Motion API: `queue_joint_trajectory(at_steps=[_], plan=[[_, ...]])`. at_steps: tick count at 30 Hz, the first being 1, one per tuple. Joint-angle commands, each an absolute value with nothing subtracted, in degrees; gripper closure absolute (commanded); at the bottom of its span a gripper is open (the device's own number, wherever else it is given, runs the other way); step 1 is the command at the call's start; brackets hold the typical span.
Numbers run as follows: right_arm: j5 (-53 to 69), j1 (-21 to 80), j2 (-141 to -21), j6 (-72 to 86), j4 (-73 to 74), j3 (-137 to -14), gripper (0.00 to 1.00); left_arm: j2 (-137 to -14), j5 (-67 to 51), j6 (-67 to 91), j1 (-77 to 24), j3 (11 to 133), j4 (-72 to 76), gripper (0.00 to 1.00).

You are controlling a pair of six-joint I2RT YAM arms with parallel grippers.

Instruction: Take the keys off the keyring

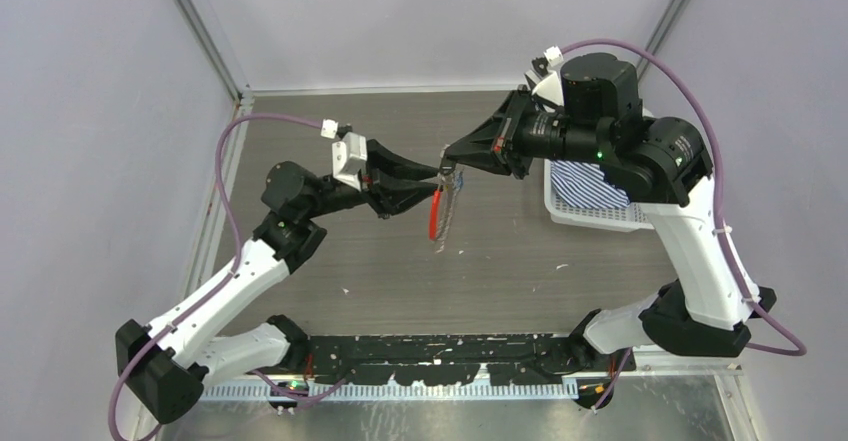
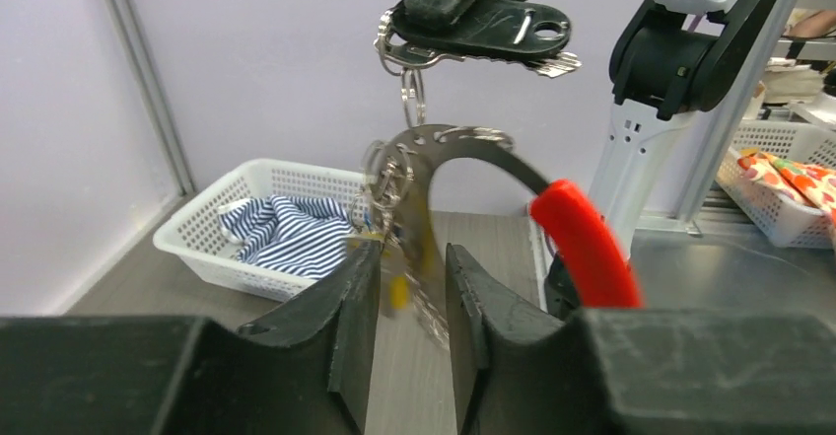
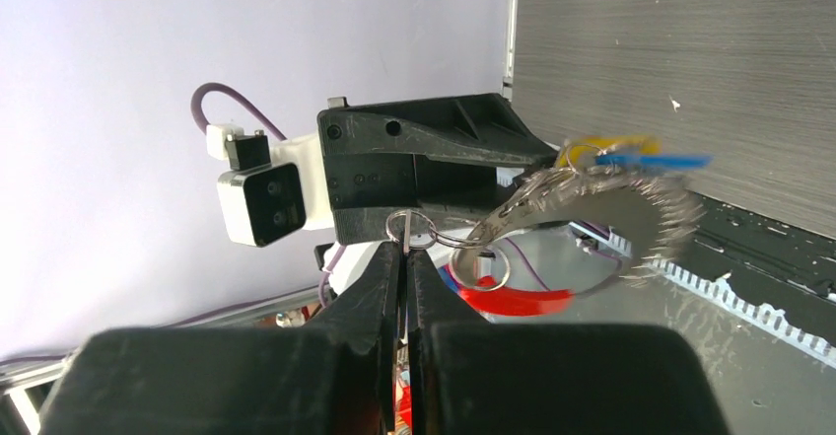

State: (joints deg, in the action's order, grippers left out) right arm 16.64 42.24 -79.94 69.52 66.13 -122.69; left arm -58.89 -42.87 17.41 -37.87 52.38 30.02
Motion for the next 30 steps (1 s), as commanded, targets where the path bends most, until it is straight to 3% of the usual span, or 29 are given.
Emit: queue_joint_trajectory(at_steps=[1, 15, 30], plan=[[18.96, 41.95, -78.09, 70.36, 59.73, -121.83, 0.99, -54.9, -40.77, 15.6, -37.85, 50.85, 30.92, 0.66], [28.31, 41.97, -76.25, 67.51, 53.9, -115.38, 0.99, -49.58, -33.58, 18.02, -38.49, 45.31, 45.1, 0.68], [33.01, 42.03, -76.59, 64.99, 51.16, -111.68, 0.99, -47.92, -34.89, 17.39, -38.5, 46.58, 42.33, 0.69]])
